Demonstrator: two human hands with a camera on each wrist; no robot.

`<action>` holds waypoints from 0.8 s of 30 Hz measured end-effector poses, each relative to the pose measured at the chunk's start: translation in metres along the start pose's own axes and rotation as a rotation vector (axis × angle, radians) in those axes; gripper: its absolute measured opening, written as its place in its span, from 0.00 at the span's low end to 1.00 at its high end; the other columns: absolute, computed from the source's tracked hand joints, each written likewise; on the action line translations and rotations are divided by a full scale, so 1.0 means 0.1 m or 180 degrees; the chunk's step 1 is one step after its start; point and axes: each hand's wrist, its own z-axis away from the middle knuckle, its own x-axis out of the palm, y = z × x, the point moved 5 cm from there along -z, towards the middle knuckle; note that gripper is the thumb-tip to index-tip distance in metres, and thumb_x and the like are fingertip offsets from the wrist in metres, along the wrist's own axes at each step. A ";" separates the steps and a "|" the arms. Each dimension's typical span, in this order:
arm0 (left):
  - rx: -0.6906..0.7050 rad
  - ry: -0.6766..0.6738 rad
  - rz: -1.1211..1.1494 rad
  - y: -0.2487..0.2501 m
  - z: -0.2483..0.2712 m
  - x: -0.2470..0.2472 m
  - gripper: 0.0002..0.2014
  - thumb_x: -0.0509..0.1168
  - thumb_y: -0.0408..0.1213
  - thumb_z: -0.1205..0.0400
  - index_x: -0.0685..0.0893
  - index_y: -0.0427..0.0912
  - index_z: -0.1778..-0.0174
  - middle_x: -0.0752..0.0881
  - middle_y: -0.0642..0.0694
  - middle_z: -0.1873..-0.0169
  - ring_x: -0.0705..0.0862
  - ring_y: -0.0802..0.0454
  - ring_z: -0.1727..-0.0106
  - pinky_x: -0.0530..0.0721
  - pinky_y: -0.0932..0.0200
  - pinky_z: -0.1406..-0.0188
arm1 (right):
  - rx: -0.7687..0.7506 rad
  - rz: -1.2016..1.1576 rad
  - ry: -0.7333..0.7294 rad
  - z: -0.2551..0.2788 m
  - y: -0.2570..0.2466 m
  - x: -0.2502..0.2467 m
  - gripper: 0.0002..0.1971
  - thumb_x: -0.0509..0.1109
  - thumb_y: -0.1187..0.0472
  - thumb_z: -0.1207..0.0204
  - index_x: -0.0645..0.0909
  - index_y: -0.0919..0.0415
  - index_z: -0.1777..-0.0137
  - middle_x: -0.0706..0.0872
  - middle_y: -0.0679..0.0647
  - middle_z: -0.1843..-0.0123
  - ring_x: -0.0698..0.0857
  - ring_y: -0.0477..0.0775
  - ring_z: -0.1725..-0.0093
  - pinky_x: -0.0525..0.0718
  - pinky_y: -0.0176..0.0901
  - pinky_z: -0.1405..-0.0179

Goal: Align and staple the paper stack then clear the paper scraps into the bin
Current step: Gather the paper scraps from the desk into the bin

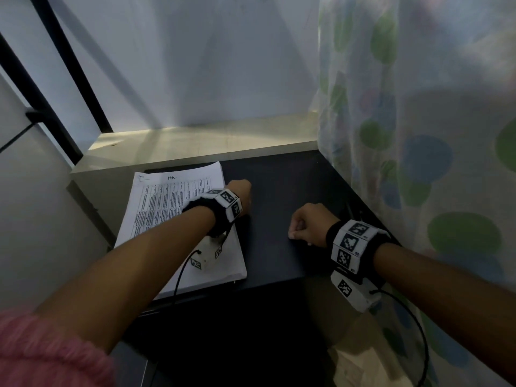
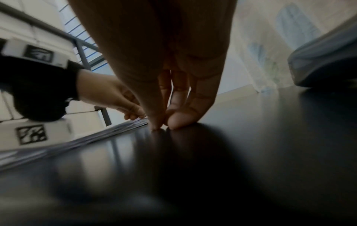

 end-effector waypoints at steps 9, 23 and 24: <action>-0.0446 0.0406 0.0163 -0.47 -0.43 -0.25 0.11 0.63 0.32 0.18 0.81 0.45 0.68 0.83 0.43 0.57 0.85 0.47 0.50 0.81 0.59 0.48 | -0.0071 0.0726 -0.0448 -0.04 -0.10 0.11 0.07 0.62 0.65 0.19 0.77 0.56 0.58 0.84 0.58 0.39 0.82 0.57 0.38 0.78 0.43 0.39; -0.0359 -0.0105 -0.0559 -0.29 -0.70 -0.34 0.19 0.61 0.33 0.16 0.71 0.43 0.74 0.72 0.46 0.73 0.77 0.45 0.63 0.78 0.56 0.35 | -0.0248 0.0044 -0.0274 -0.13 0.08 0.12 0.10 0.68 0.60 0.22 0.75 0.49 0.65 0.80 0.44 0.60 0.80 0.46 0.53 0.75 0.32 0.51; -0.0350 -0.0232 -0.0635 -0.28 -0.69 -0.31 0.21 0.61 0.33 0.15 0.68 0.44 0.77 0.70 0.45 0.77 0.75 0.45 0.65 0.76 0.54 0.31 | -0.0260 0.0035 -0.0269 -0.13 0.07 0.12 0.08 0.68 0.60 0.22 0.76 0.51 0.62 0.81 0.46 0.57 0.80 0.46 0.53 0.75 0.32 0.50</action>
